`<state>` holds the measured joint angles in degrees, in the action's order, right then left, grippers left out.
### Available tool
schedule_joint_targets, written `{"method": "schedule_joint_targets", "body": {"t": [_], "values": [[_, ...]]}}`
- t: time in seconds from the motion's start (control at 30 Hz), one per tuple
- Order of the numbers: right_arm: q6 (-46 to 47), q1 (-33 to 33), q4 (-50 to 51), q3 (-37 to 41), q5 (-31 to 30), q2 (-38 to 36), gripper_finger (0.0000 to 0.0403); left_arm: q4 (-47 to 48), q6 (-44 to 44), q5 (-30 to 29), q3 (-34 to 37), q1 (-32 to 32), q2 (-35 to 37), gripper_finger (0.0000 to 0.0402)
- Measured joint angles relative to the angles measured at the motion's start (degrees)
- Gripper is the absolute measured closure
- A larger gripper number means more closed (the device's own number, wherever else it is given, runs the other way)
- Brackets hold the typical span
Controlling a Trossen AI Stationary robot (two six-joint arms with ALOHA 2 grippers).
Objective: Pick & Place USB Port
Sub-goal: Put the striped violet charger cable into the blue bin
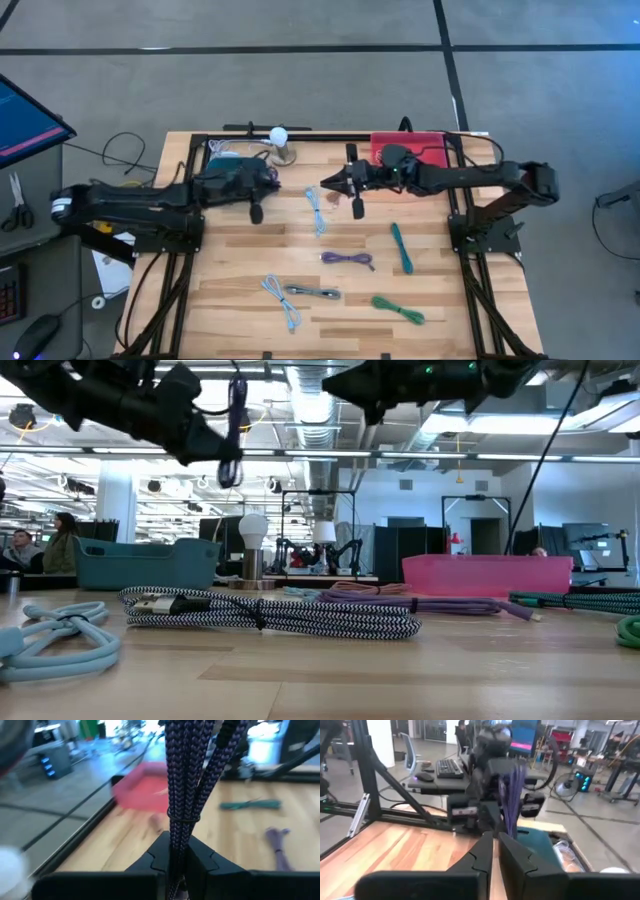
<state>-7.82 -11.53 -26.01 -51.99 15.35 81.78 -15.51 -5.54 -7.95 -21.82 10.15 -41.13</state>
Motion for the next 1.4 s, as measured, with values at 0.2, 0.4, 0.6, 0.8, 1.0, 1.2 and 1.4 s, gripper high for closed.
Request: {"method": "schedule_joint_targets", "body": {"t": [0.2,0.4,0.6,0.8,1.0,1.2,1.4], "values": [[-1.1,-0.4,1.4,3.6,-0.4,-3.8,0.0401,14.1,0.3,-8.9,0.1,0.0,8.8,0.0375],[3.1,-1.1,-7.4,16.3,-2.3,-8.9,0.0401,23.9,0.5,-17.4,0.1,0.0,14.8,0.0375],[7.6,-1.1,-16.4,27.6,-4.9,-14.6,0.0402,34.5,5.3,-24.6,0.1,0.1,16.3,0.0375],[9.6,-0.4,-17.9,32.9,-5.9,-20.0,0.0403,41.5,11.3,-27.1,0.1,1.9,14.6,0.0375],[9.5,1.5,-17.8,33.6,-6.0,-22.9,0.0403,42.9,19.6,-28.5,0.0,5.3,10.6,0.0375],[9.1,2.6,-17.8,33.6,-6.3,-24.4,0.0403,44.5,27.2,-28.5,0.1,8.1,3.8,0.0375],[8.9,2.6,-17.8,33.6,-6.4,-24.6,0.0403,44.4,28.0,-28.5,0.1,8.9,-3.6,0.0375]]}}
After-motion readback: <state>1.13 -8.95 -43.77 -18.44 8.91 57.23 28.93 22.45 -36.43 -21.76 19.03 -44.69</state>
